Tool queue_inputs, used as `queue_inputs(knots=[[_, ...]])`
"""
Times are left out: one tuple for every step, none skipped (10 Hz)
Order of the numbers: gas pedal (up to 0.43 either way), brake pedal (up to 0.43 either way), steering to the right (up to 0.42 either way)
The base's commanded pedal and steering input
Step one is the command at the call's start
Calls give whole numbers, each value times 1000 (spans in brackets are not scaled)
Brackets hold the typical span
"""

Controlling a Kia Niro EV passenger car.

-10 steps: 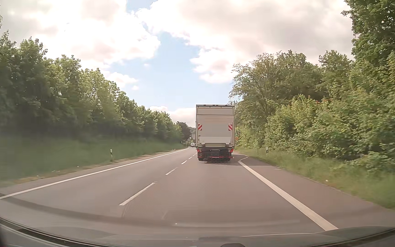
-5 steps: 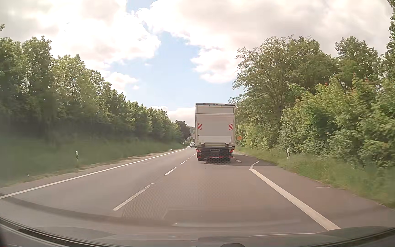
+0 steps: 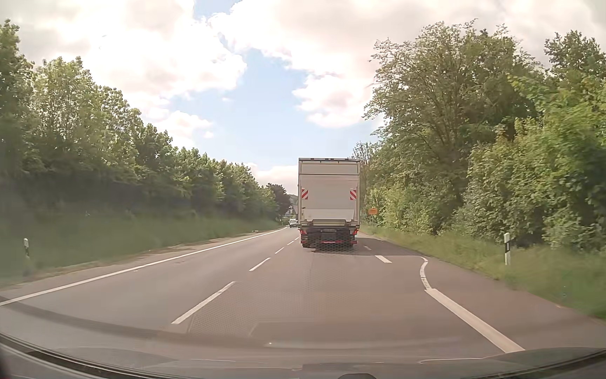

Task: Follow the waypoints while adhering to traffic rules and regulations

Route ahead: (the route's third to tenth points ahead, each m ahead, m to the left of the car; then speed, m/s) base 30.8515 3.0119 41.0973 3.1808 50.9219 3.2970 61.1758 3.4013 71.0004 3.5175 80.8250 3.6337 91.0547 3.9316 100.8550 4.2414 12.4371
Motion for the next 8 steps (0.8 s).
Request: queue_inputs(knots=[[0,0,0],[0,0,0],[0,0,1],[0,0,1],[8,0,4],[47,0,8],[67,0,9],[67,0,9]])
